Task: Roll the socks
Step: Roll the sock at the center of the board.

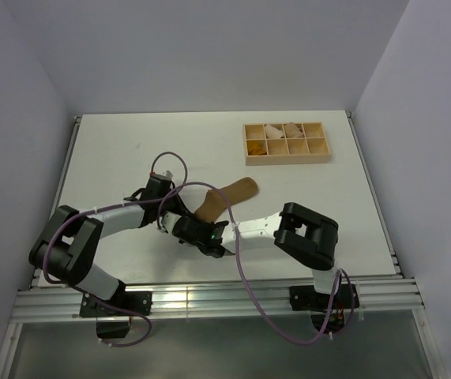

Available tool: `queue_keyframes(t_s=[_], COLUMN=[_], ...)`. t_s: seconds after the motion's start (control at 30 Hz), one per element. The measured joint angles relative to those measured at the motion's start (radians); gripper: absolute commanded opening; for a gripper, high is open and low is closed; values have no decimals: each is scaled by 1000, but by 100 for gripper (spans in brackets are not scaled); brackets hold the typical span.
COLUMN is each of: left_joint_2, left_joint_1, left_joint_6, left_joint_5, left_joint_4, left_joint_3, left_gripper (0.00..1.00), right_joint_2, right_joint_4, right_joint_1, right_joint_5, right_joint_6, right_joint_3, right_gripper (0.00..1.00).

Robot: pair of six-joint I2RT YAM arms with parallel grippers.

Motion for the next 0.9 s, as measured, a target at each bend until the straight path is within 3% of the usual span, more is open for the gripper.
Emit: queue_keyframes(t_s=[0.23,0.43,0.53,0.9], left_joint_2=[-40,-123,-167,-293], left_joint_1=[-11,-10,-1,27], left_joint_6=[-68,-131,-164,-205], left_joint_5=[-53,-99,-125,-142], left_joint_4=[4,10,17,98], left_joint_3=[-40,-95,-126,-223], left_gripper=[45,63,68,68], right_joint_2=[-45,-93,-109,-122], right_joint_4=[39,75,97,184], right_joint_1=[-48,-138,-189,-423], right_joint_5=[-106,-294,-404,-864], right_joint_6=[66,154,191,347], right_joint_3=[-41,-84,-104,-173], right_gripper=[0,0,0,0])
